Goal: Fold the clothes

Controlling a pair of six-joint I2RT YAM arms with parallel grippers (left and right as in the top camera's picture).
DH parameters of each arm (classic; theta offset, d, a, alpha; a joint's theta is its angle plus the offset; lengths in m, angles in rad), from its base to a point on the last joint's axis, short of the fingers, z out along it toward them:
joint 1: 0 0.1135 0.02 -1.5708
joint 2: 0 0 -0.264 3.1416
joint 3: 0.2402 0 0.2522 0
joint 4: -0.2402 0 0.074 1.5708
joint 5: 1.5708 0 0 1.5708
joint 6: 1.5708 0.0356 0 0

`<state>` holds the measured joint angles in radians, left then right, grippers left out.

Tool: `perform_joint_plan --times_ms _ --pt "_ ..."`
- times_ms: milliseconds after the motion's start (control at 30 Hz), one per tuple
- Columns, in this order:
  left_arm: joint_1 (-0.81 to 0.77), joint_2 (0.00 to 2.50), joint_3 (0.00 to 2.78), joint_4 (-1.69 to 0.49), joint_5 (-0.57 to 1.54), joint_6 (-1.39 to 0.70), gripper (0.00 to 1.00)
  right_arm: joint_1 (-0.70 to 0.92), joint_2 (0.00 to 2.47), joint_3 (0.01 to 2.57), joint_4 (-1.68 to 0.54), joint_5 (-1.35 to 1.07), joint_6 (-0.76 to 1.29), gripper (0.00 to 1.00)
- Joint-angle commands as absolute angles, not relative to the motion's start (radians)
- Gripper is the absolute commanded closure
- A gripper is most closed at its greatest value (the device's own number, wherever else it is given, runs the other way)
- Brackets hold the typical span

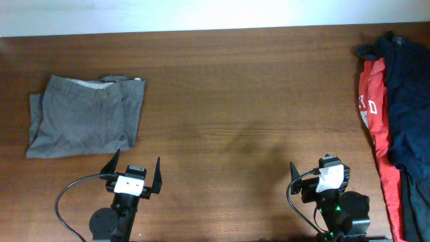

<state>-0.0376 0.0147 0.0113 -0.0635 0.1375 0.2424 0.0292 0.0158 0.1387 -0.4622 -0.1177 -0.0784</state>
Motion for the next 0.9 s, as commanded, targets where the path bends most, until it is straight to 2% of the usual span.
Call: perform_joint_plan --times_ms 0,867 --pt "-0.041 0.006 0.009 -0.069 0.126 0.237 0.01 0.026 0.006 0.132 -0.46 -0.123 -0.071 0.01" --pt "-0.041 0.006 0.009 -0.069 0.134 0.237 0.01 0.026 0.006 0.132 -0.458 -0.123 -0.071 0.01"
